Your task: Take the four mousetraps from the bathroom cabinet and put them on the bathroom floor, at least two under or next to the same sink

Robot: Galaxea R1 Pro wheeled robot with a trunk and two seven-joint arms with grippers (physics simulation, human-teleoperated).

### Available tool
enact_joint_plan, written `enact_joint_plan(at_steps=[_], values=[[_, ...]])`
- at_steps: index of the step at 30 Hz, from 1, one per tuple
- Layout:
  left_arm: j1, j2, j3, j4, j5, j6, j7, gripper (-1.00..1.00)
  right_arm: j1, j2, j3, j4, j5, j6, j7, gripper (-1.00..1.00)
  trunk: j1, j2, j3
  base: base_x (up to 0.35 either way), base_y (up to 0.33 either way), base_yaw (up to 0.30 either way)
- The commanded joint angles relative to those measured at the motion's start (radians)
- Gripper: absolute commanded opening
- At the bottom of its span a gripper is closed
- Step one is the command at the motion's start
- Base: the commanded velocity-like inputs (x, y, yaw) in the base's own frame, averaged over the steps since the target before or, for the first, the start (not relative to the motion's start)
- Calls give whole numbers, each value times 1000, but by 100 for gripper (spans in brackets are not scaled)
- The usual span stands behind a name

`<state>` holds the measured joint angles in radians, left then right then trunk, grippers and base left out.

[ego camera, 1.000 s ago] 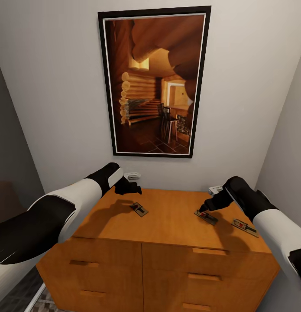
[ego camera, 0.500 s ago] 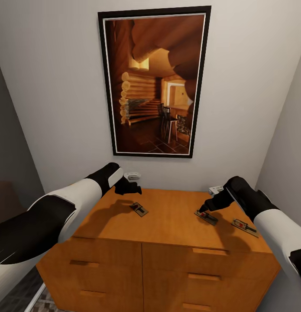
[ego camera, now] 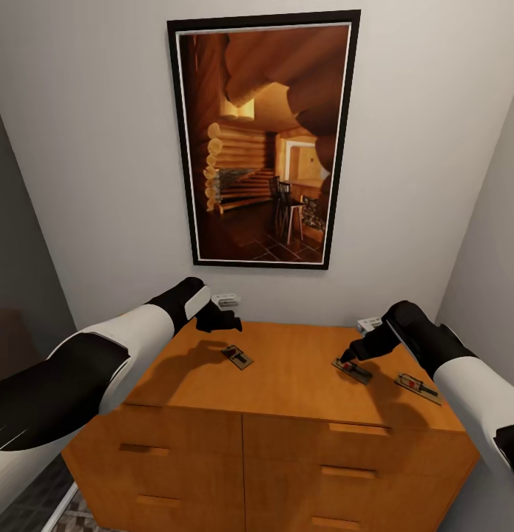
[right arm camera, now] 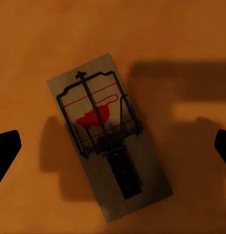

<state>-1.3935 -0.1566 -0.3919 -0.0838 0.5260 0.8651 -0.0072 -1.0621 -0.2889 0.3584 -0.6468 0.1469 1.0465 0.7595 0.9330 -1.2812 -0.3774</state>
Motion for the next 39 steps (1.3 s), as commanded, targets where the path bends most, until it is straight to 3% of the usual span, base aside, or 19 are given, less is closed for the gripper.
enact_joint_plan(at_steps=[1,21,39], values=[[-1,0,-8,-1,6,3,-1,100,-1,-1,4,-1,10,1,10,100,0,-1,-1,0,0,0],[-1,0,-8,-1,6,3,-2,100,-1,5,2,126,12,1,11,100,0,-1,-1,0,0,0],[-1,0,-9,-1,6,3,-2,100,-1,10,2,143,15,1,11,100,0,-1,-1,0,0,0]])
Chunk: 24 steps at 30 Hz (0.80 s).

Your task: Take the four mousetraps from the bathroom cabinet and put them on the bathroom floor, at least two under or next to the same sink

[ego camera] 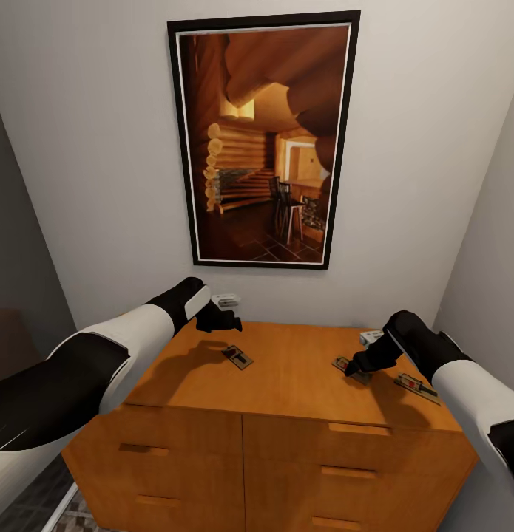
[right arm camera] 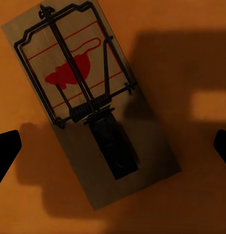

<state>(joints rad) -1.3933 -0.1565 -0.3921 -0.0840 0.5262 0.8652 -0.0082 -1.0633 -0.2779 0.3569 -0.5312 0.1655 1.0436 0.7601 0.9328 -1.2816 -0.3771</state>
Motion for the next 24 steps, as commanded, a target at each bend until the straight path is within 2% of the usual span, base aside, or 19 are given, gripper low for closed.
enact_joint_plan(at_steps=[1,12,13,24], values=[[-1,0,-8,0,6,3,-1,100,0,-1,4,27,-4,4,10,100,0,0,-2,0,0,0],[-1,0,-9,-2,6,3,-1,100,0,2,5,29,-3,4,9,100,0,0,-2,0,0,0],[-1,-1,-9,-2,6,3,-1,100,0,2,5,30,-3,4,9,-100,0,0,-2,0,0,0],[-1,0,-9,-2,6,3,-1,100,0,3,4,34,-6,4,8,-100,0,0,-2,0,0,0]])
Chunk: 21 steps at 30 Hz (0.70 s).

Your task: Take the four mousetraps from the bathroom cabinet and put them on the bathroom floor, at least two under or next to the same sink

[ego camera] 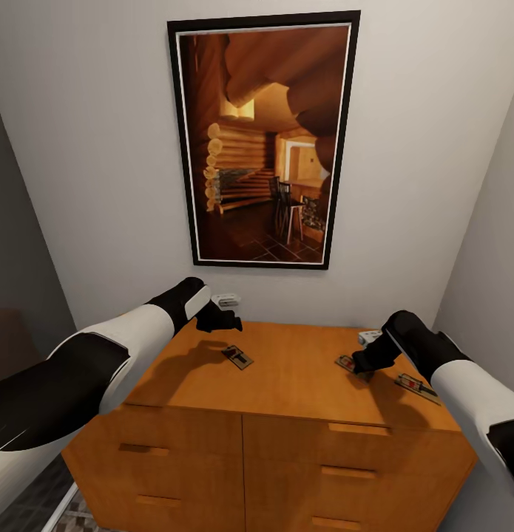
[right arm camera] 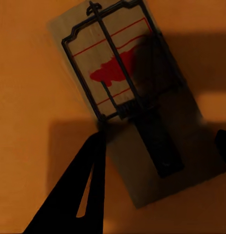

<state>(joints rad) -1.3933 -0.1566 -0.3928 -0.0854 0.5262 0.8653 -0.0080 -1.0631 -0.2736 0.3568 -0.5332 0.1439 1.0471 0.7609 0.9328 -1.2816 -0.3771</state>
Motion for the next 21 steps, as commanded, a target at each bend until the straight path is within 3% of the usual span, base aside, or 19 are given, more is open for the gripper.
enact_joint_plan(at_steps=[1,16,17,21], values=[[-1,0,-8,-1,6,3,-1,100,0,-2,5,36,16,0,7,-100,0,0,-2,0,0,0],[-1,-1,-8,-1,6,3,-1,100,0,-2,3,66,15,0,10,-100,0,0,-2,0,0,0],[-1,-1,-8,-2,6,3,-1,100,-4,-41,-110,-48,11,0,109,-100,0,0,-2,0,0,0],[-1,-1,-8,-3,6,3,-1,100,-4,-65,-148,-130,12,0,112,-100,0,0,-2,0,0,0]])
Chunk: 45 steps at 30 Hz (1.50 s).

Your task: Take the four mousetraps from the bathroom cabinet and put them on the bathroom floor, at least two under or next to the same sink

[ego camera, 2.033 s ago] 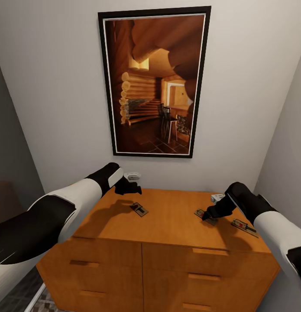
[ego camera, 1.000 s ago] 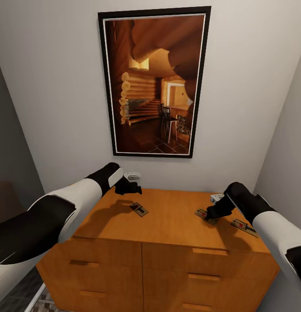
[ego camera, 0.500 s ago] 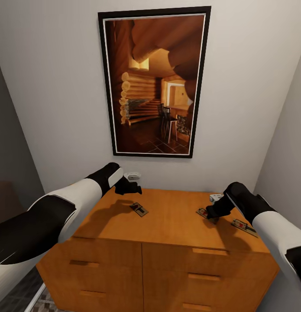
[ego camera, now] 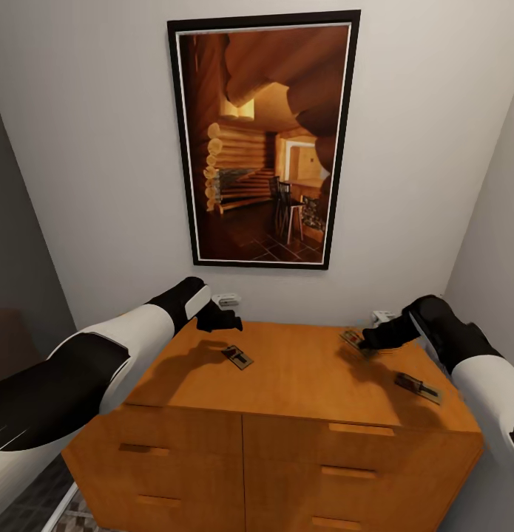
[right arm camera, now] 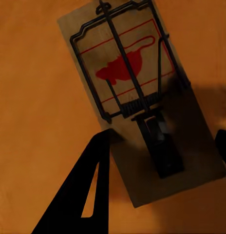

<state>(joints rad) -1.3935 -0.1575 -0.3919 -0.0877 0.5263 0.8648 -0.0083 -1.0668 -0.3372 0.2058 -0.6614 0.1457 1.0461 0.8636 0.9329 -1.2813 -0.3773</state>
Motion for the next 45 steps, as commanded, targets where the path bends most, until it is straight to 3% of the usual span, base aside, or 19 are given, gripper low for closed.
enact_joint_plan(at_steps=[1,16,34,45], values=[[-1,0,-8,-1,6,3,-1,100,-1,-4,0,-14,10,1,10,-100,0,-1,-1,0,0,0],[-1,0,-8,-4,6,2,-1,100,-44,-25,-12,-65,3,1,12,-100,0,-1,-1,0,0,0],[-1,0,-8,-3,6,-1,-1,100,-47,-13,-3,-56,22,1,5,-100,0,-1,-1,0,0,0],[-1,0,-8,-3,6,-1,-1,100,-47,-8,-3,3,76,1,-8,-100,0,-1,-1,0,0,0]])
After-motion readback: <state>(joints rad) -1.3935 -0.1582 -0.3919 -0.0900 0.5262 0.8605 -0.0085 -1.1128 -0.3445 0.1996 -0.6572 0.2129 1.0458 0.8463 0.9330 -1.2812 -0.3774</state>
